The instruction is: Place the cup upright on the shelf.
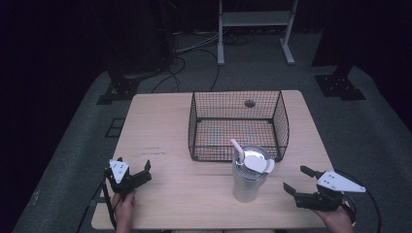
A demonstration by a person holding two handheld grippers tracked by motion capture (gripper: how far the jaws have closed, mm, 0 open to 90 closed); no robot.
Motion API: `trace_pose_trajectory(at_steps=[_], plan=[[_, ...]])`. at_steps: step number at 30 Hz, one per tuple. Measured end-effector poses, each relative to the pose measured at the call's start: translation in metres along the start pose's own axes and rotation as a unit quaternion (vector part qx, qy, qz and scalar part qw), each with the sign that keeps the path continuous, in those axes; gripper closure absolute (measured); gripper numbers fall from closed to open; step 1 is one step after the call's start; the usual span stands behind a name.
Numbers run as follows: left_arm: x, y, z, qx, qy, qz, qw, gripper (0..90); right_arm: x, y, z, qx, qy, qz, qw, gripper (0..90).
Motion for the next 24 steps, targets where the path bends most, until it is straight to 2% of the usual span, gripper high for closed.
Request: trace_pose_trajectory(at_steps=[6, 13, 24], plan=[[0.0, 0.0, 0.0, 0.001, -0.001, 0.0, 1.0, 0.0, -0.004, 0.006, -0.007, -0.019, -0.011, -0.002, 0.9998, 12.7], [0.0, 0.0, 0.0, 0.002, 0.001, 0.0, 1.0, 0.0, -0.007, 0.012, -0.014, -0.032, -0.014, -0.001, 0.9994, 12.7], [0.0, 0.0, 0.0, 0.002, 0.002, 0.0, 1.0, 0.0, -0.012, 0.017, -0.024, -0.053, -0.035, -0.004, 0.9979, 12.6]])
Point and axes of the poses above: each handheld gripper's, and its own axes: y roughly forward along the jaws, x roughly out of its underside, z roughly to its right, the point moved 2 cm from there along y, roughly forward along the jaws, and after that the axes turned 15 degrees about -y, right-handed, at the moved point
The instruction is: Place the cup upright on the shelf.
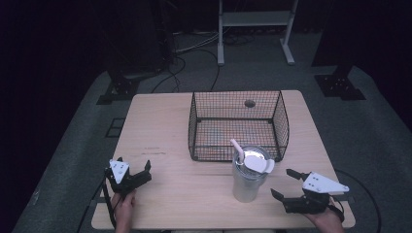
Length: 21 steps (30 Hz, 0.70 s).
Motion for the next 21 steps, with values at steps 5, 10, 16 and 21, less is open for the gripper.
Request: trace_pose_trajectory(at_steps=[5, 10, 16, 21], plan=[[0.0, 0.0, 0.0, 0.0, 0.0, 0.0, 1.0, 0.0, -0.001, 0.002, -0.003, -0.013, -0.003, -0.001, 0.9999, 12.6], [0.0, 0.0, 0.0, -0.001, 0.0, 0.0, 1.0, 0.0, -0.002, 0.006, -0.006, -0.029, -0.009, -0.003, 0.9995, 12.0], [0.0, 0.0, 0.0, 0.0, 0.001, 0.0, 1.0, 0.0, -0.003, 0.011, -0.011, -0.049, -0.016, -0.008, 0.9986, 10.8], [0.0, 0.0, 0.0, 0.0, 0.001, 0.0, 1.0, 0.0, -0.005, 0.016, -0.015, -0.072, -0.026, -0.008, 0.9971, 9.3]])
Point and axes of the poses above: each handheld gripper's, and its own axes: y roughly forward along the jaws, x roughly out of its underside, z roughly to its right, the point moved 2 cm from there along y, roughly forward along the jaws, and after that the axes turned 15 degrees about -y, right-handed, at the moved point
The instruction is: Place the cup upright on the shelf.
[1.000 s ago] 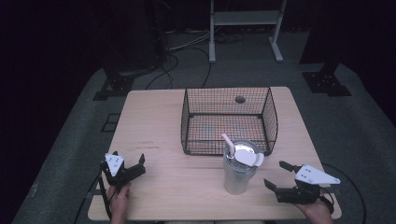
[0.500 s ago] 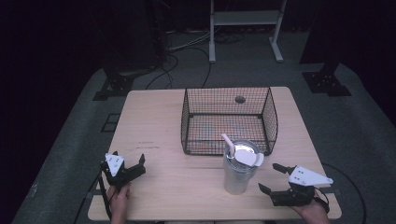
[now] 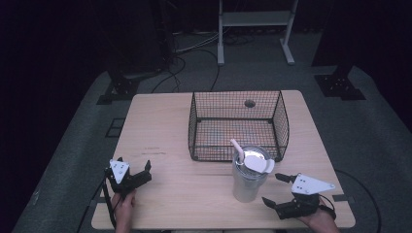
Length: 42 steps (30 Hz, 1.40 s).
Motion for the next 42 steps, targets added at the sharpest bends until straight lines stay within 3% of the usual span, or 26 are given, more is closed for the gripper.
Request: trace_pose_trajectory(at_steps=[9, 16, 29, 42], plan=[[0.0, 0.0, 0.0, 0.0, 0.0, -0.001, 1.0, 0.0, -0.007, 0.011, -0.003, -0.032, -0.002, 0.022, 0.9993, 7.7], [0.0, 0.0, 0.0, -0.001, 0.0, -0.001, 1.0, 0.0, -0.012, 0.021, -0.005, -0.039, -0.003, 0.026, 0.9989, 6.3], [0.0, 0.0, 0.0, 0.0, -0.001, -0.001, 1.0, 0.0, -0.019, 0.043, -0.004, -0.031, 0.002, 0.056, 0.998, 3.0], [0.0, 0.0, 0.0, 0.0, 0.0, -0.001, 1.0, 0.0, -0.024, 0.057, -0.003, -0.019, -0.001, 0.068, 0.9975, 3.1]])
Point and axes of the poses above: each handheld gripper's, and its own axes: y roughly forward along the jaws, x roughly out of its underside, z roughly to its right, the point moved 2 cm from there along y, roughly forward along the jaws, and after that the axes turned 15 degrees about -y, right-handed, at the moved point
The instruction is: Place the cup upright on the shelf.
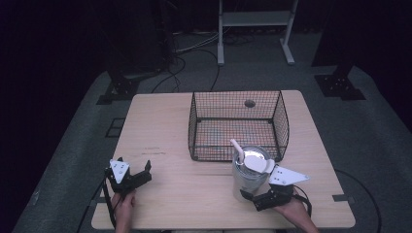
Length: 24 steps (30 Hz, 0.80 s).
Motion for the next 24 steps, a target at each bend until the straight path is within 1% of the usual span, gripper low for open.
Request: trace_pose_trajectory(at_steps=[8, 12, 19, 24], plan=[[0.0, -0.0001, 0.0, 0.0, 0.0, 0.0, 1.0, 0.0, -0.0014, 0.0046, 0.0, 0.011, 0.001, 0.018, 0.9998, 6.3], [0.0, 0.0, -0.0001, 0.001, -0.001, 0.0, 1.0, 0.0, -0.0013, 0.0058, 0.0004, 0.016, -0.005, 0.025, 0.9995, 7.5], [-0.0001, 0.0001, -0.0002, 0.001, -0.001, 0.0, 1.0, 0.0, 0.0004, 0.0058, 0.0002, 0.018, -0.011, 0.034, 0.9992, 8.2], [-0.0001, 0.0001, -0.0003, 0.0, -0.002, 0.0, 1.0, 0.0, 0.0013, 0.006, 0.0007, 0.016, -0.013, 0.044, 0.9988, 8.3]])
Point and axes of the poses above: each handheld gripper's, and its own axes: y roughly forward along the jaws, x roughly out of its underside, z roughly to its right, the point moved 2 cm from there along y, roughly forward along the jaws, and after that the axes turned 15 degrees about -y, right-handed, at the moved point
